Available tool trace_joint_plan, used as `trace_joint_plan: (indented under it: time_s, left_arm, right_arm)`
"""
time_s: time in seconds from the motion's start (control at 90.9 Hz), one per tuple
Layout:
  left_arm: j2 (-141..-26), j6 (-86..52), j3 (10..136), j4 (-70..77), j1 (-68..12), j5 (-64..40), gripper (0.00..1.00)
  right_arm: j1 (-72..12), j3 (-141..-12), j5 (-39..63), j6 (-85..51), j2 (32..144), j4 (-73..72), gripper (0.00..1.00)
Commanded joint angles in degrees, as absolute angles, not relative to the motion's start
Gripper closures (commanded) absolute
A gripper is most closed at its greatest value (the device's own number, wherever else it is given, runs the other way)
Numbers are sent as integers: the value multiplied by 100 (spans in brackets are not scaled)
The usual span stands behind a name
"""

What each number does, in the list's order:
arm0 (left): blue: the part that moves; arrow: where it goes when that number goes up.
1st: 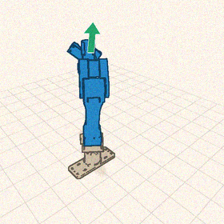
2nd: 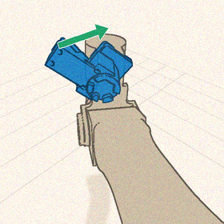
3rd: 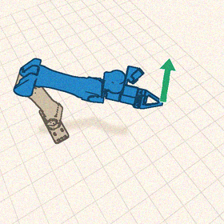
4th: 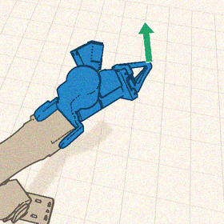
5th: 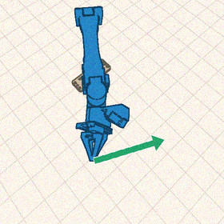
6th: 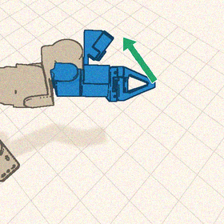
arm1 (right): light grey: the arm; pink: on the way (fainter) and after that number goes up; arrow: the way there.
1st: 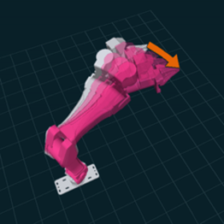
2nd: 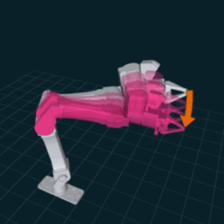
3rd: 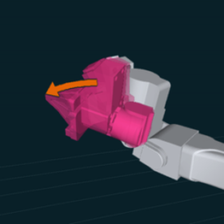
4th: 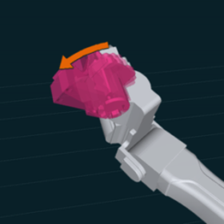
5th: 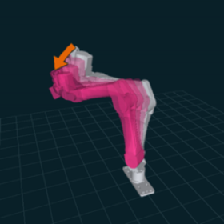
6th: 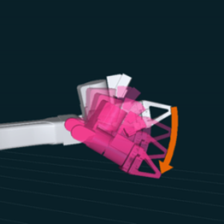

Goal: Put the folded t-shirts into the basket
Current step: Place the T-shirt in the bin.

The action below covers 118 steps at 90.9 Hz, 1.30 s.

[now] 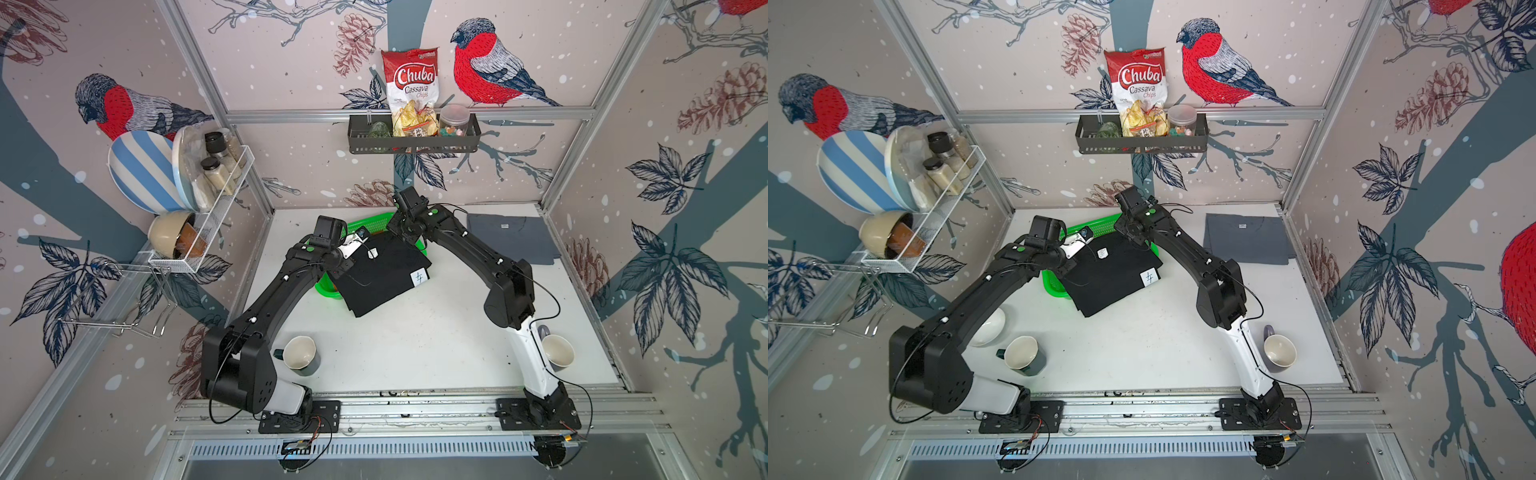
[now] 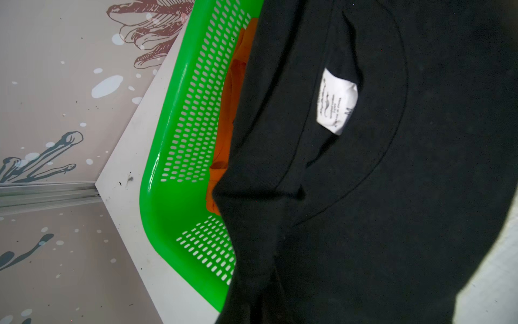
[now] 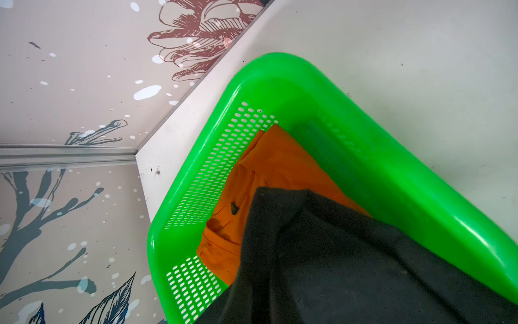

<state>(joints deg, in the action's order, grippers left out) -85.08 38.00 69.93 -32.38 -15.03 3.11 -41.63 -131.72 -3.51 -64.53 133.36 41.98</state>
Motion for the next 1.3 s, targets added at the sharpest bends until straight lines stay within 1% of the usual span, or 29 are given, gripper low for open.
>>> trace_joint_plan:
  time_s: [0.0, 0.099, 0.242, 0.561, 0.803, 0.902, 1.012, 1.089, 1.287]
  left_arm:
    - [-8763, 4007, 7143, -3155, -1425, 662, 100]
    - [-9071, 4028, 7227, -3033, -1415, 888, 100]
    - [-9416, 4206, 7415, -2845, -1415, 1339, 100]
    - [-10114, 4680, 7736, -2723, -1406, 1783, 100]
    - [-10642, 4484, 7999, -2730, -1406, 1416, 100]
    - [-10797, 4190, 7981, -2929, -1442, 1224, 100]
    - [-10705, 3766, 7697, -2973, -1625, 1002, 100]
    - [-10575, 3478, 7398, -2920, -1808, 990, 100]
    - [-10086, 2667, 6937, -3521, -2838, 866, 100]
  right_arm:
    - [-4093, -13114, -174, -6591, 13499, 3715, 100]
    - [-4031, -12784, 124, -6842, 13523, 3021, 100]
    - [-3984, -12840, 130, -6938, 13664, 2898, 100]
    - [-3754, -12808, 357, -7757, 14041, 2706, 99]
    - [-3700, -12955, 174, -7919, 14269, 2808, 99]
    - [-3700, -12955, 75, -7872, 14281, 2899, 99]
    - [-3684, -12851, -23, -7741, 14178, 3075, 100]
    - [-3666, -12464, -100, -7671, 13951, 3045, 100]
    - [-3415, -11059, -106, -7348, 12925, 3027, 100]
